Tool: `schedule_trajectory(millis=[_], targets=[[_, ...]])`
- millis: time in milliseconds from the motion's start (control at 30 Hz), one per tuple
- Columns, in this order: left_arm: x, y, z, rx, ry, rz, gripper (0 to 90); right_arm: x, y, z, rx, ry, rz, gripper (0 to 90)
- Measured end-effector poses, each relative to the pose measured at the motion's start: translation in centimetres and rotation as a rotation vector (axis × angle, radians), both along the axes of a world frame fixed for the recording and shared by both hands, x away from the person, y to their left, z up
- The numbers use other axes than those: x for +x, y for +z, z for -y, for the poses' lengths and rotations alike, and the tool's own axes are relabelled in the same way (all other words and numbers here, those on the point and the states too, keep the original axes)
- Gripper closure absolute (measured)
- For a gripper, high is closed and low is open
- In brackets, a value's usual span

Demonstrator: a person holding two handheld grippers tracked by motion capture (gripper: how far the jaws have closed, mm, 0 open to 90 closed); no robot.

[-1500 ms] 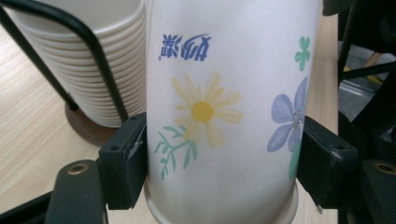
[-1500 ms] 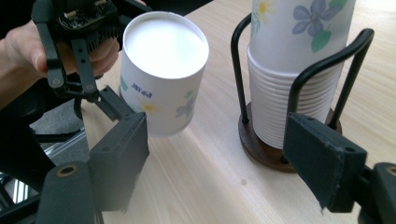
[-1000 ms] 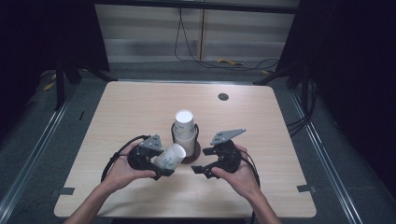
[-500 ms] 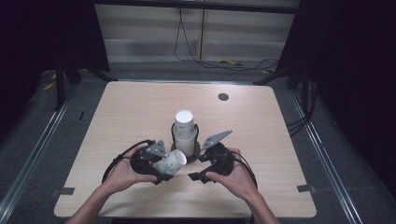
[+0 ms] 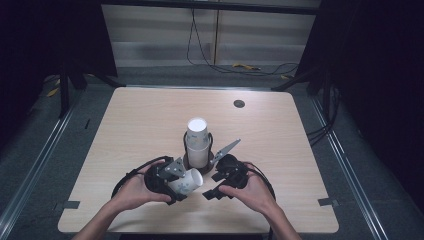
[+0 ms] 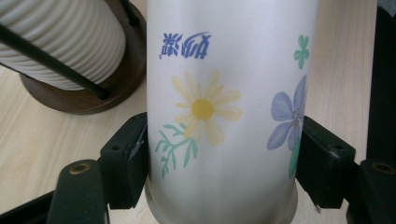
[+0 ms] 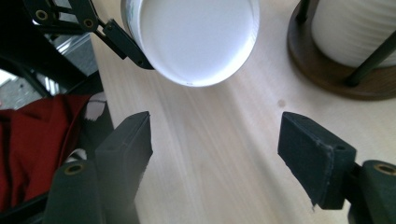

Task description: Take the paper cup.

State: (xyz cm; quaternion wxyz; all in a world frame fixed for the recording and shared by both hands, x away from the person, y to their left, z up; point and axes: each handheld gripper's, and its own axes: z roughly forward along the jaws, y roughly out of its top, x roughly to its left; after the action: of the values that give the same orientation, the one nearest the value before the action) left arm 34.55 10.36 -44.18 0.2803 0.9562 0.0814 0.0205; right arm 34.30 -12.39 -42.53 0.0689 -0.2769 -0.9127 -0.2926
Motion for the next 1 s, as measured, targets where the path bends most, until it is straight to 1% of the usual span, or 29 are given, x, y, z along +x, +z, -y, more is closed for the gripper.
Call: schedule_trajectory(millis=[33,100,167,267,300,333,367,400,467,533,567,767,867,900,933,1000], targets=[[0.0,-0.1,0.1,0.004,-0.004,0.001,28.1,0.1,-0.1,0.0,-0.011,0.006,-0.004,25.9],[-0.1,-0.1,0.2,0.009,-0.008,0.007,28.1,0.1,-0.1,-0.2,-0.024,0.011,-0.031,23.2],[-0.1,0.0,0.3,0.015,-0.009,0.01,28.2,0.1,-0.1,-0.3,-0.033,0.014,-0.043,23.2],[-0.1,0.0,0.4,0.023,-0.008,0.019,28.2,0.3,0.0,-0.5,-0.055,0.023,-0.055,20.8],[-0.1,0.0,0.4,0.034,-0.017,0.026,28.2,0.4,0.0,-0.6,-0.057,0.025,-0.06,19.6],[-0.1,0.0,0.5,0.037,-0.015,0.026,28.3,0.5,0.0,-0.7,-0.064,0.022,-0.065,17.7],[-0.2,0.0,0.6,0.048,-0.022,0.032,28.3,0.5,0.0,-0.8,-0.072,0.021,-0.061,16.6],[-0.2,-0.1,0.7,0.049,-0.021,0.031,28.4,0.6,0.0,-0.8,-0.076,0.018,-0.068,16.4],[-0.3,-0.1,0.8,0.059,-0.035,0.031,28.4,0.7,0.0,-0.9,-0.074,0.024,-0.065,16.4],[-0.4,-0.2,0.9,0.06,-0.033,0.033,28.4,0.7,-0.1,-1.0,-0.073,0.024,-0.069,16.4],[-0.4,-0.1,0.9,0.067,-0.042,0.037,28.4,0.7,-0.2,-1.1,-0.073,0.03,-0.074,16.4],[-0.5,0.2,1.2,0.071,-0.048,0.045,28.5,0.8,-0.2,-1.6,-0.086,0.051,-0.11,18.3],[-0.6,0.2,1.5,0.088,-0.07,0.052,28.5,1.0,-0.2,-1.7,-0.097,0.055,-0.127,18.6],[-0.7,0.1,1.6,0.087,-0.069,0.053,28.5,1.1,-0.2,-1.8,-0.096,0.058,-0.133,18.8],[-0.7,0.1,1.7,0.096,-0.075,0.054,28.5,1.2,-0.2,-1.8,-0.094,0.062,-0.143,19.6],[-0.9,0.0,1.8,0.101,-0.071,0.059,28.5,1.3,-0.2,-1.9,-0.092,0.061,-0.141,19.8]])
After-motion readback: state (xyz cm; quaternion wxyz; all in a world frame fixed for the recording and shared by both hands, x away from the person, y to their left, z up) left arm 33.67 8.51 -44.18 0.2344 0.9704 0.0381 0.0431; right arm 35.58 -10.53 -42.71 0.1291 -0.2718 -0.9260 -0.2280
